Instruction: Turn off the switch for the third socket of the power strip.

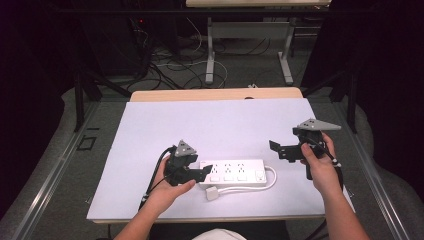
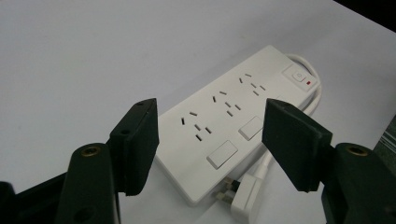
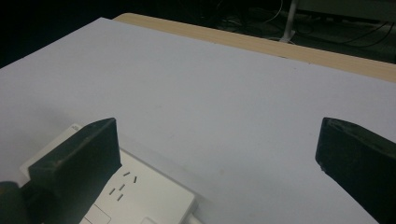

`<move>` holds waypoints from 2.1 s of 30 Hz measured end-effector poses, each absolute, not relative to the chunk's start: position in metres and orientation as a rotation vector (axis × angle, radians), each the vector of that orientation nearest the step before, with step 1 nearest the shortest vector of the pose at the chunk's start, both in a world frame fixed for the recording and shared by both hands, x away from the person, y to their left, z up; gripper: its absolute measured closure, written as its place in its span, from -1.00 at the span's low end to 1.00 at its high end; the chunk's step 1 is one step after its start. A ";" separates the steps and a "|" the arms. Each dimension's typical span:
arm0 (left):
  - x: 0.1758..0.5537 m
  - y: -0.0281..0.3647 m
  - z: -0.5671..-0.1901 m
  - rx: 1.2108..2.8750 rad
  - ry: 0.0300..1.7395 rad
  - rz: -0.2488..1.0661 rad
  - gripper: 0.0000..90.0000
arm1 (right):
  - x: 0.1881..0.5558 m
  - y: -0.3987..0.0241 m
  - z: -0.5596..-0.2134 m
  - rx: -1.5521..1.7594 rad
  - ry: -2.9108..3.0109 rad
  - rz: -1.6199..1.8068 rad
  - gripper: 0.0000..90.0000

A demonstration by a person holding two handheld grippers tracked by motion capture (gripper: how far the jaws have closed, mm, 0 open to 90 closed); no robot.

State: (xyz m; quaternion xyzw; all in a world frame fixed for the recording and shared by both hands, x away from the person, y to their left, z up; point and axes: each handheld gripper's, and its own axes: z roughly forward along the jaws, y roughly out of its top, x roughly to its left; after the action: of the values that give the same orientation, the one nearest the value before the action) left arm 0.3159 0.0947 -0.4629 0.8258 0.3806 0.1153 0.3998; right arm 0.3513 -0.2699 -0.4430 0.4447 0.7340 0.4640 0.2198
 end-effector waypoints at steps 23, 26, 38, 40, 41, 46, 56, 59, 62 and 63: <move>0.341 0.062 -0.464 2.016 1.210 0.064 -0.07 | 0.352 -0.273 -0.443 1.230 2.031 1.287 -1.00; 0.343 0.063 -0.465 2.014 1.238 0.035 -0.05 | 0.352 -0.272 -0.443 1.227 2.028 1.290 -1.00; 0.345 0.067 -0.480 2.017 1.343 -0.017 0.07 | 0.352 -0.271 -0.444 1.230 2.042 1.281 -1.00; 0.345 0.069 -0.484 2.025 1.357 -0.028 0.14 | 0.353 -0.270 -0.445 1.221 2.047 1.278 -1.00; 0.345 0.069 -0.486 2.022 1.369 -0.023 0.16 | 0.352 -0.270 -0.445 1.230 2.049 1.279 -1.00; 0.346 0.071 -0.492 2.020 1.405 -0.032 0.25 | 0.353 -0.270 -0.446 1.231 2.050 1.272 -1.00; 0.348 0.074 -0.502 2.031 1.413 -0.087 0.44 | 0.353 -0.269 -0.447 1.233 2.059 1.270 -1.00; 0.348 0.073 -0.504 2.032 1.417 -0.088 0.49 | 0.354 -0.269 -0.448 1.230 2.061 1.264 -1.00; 0.348 0.073 -0.505 2.039 1.422 -0.093 0.51 | 0.354 -0.268 -0.448 1.230 2.061 1.265 -1.00; 0.348 0.073 -0.506 2.038 1.424 -0.084 0.55 | 0.354 -0.268 -0.449 1.220 2.065 1.262 -1.00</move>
State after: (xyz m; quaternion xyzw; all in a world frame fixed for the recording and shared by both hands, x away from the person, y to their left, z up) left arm 0.3481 0.0728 -0.5058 0.7760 0.5421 -0.0319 0.3210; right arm 0.3541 -0.2684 -0.4490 0.4398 0.7442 0.4549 0.2139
